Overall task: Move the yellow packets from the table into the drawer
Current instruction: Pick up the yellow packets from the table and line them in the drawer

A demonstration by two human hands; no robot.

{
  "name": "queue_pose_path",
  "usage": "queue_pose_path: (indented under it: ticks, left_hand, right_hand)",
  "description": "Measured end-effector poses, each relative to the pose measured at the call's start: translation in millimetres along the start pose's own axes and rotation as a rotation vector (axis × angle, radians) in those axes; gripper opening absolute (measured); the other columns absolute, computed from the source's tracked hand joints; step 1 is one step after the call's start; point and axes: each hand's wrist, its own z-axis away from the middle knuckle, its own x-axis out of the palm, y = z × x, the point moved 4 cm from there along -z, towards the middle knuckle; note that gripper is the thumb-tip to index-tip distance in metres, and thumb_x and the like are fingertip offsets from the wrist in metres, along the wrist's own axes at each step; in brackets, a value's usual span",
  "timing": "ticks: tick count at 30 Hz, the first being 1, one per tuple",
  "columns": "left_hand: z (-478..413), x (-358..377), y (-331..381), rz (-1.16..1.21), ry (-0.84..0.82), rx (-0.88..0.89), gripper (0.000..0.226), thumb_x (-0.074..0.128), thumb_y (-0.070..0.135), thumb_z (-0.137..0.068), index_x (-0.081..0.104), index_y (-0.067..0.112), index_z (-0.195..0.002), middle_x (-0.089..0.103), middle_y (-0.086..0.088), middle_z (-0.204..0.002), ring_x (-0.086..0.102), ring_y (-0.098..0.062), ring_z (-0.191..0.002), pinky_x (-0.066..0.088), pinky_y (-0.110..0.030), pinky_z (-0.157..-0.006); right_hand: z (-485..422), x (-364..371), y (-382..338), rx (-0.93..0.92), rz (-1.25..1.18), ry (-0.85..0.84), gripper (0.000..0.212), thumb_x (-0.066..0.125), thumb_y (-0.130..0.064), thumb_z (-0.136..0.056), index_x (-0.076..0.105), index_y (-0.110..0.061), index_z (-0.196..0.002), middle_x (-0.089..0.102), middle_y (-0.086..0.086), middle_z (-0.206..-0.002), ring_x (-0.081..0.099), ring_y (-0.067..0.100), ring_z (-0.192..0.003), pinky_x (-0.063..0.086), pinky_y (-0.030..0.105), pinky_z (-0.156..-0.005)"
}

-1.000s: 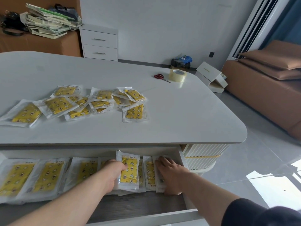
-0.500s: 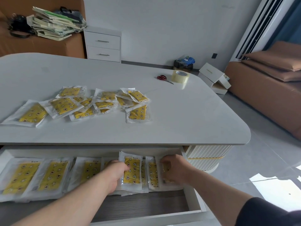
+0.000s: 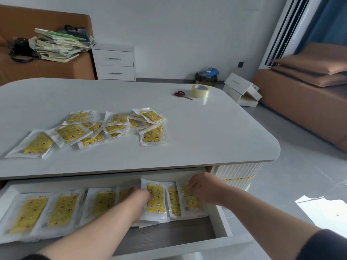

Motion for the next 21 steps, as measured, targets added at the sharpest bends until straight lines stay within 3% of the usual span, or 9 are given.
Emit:
queue_pose_path:
  ticks: [2,5,8,11,14,16,21]
  left_hand:
    - [2.0,3.0,3.6,-0.078,0.042,0.005,0.039,0.063,0.011,-0.091,0.053,-0.003,-0.126,0.059,-0.019,-0.123,0.057,-0.032,-0.111,0.043,-0.032,-0.081]
    - [3.0,6.8,6.5,-0.198,0.099,0.081,0.04,0.058,0.015,-0.094,0.049,-0.001,-0.129,0.058,-0.015,-0.112,0.052,-0.024,-0.088,0.042,-0.029,-0.071]
    - [3.1,3.3,6.9,-0.377,0.165,0.164,0.039,0.057,0.023,-0.093,0.05,0.004,-0.127,0.059,-0.008,-0.102,0.056,-0.019,-0.078,0.043,-0.025,-0.056]
    - [2.9,-5.0,8.8,-0.527,0.222,0.193,0.045,0.057,0.024,-0.089,0.044,0.008,-0.13,0.064,-0.009,-0.107,0.064,-0.024,-0.086,0.046,-0.025,-0.057]
    - [2.3,-8.4,10.0,-0.602,0.238,0.234,0.052,0.056,0.023,-0.086,0.037,0.007,-0.132,0.064,-0.007,-0.1,0.064,-0.023,-0.08,0.044,-0.026,-0.053]
    - [3.8,-7.8,10.8,-0.644,0.247,0.279,0.043,0.053,0.023,-0.086,0.037,0.009,-0.124,0.063,-0.006,-0.093,0.064,-0.022,-0.076,0.042,-0.026,-0.05]
    - [12.1,-8.3,14.3,-0.812,0.226,0.452,0.031,0.052,0.03,-0.09,0.046,0.013,-0.115,0.051,-0.008,-0.11,0.055,-0.021,-0.081,0.043,-0.026,-0.059]
  right_hand:
    - [-9.3,2.5,-8.9,-0.004,0.034,-0.015,0.027,0.051,-0.023,-0.087,0.07,-0.019,-0.106,0.066,0.001,-0.108,0.06,0.018,-0.094,0.053,0.03,-0.083]
    - [-16.0,3.2,-18.8,-0.005,0.041,0.003,0.03,0.052,-0.026,-0.086,0.071,-0.017,-0.108,0.066,0.002,-0.114,0.061,0.022,-0.103,0.054,0.034,-0.09]
    - [-18.2,3.8,-23.2,-0.006,0.064,-0.025,0.032,0.049,-0.023,-0.087,0.069,-0.016,-0.111,0.065,0.004,-0.117,0.061,0.023,-0.104,0.054,0.037,-0.092]
    - [-17.7,4.9,-23.6,-0.002,0.095,-0.052,0.033,0.046,-0.021,-0.088,0.068,-0.012,-0.112,0.064,0.007,-0.118,0.061,0.025,-0.104,0.054,0.038,-0.092]
    - [-14.2,7.7,-22.6,-0.01,0.143,-0.086,0.034,0.046,-0.022,-0.09,0.066,-0.015,-0.118,0.061,0.004,-0.122,0.058,0.024,-0.109,0.051,0.035,-0.094]
    - [-12.4,7.7,-21.2,-0.003,0.134,-0.084,0.036,0.048,-0.024,-0.09,0.064,-0.019,-0.121,0.06,0.003,-0.124,0.057,0.023,-0.111,0.05,0.034,-0.094]
    - [-13.2,10.4,-23.0,-0.008,0.138,-0.095,0.035,0.048,-0.025,-0.088,0.065,-0.019,-0.119,0.062,0.001,-0.122,0.058,0.023,-0.108,0.052,0.032,-0.09]
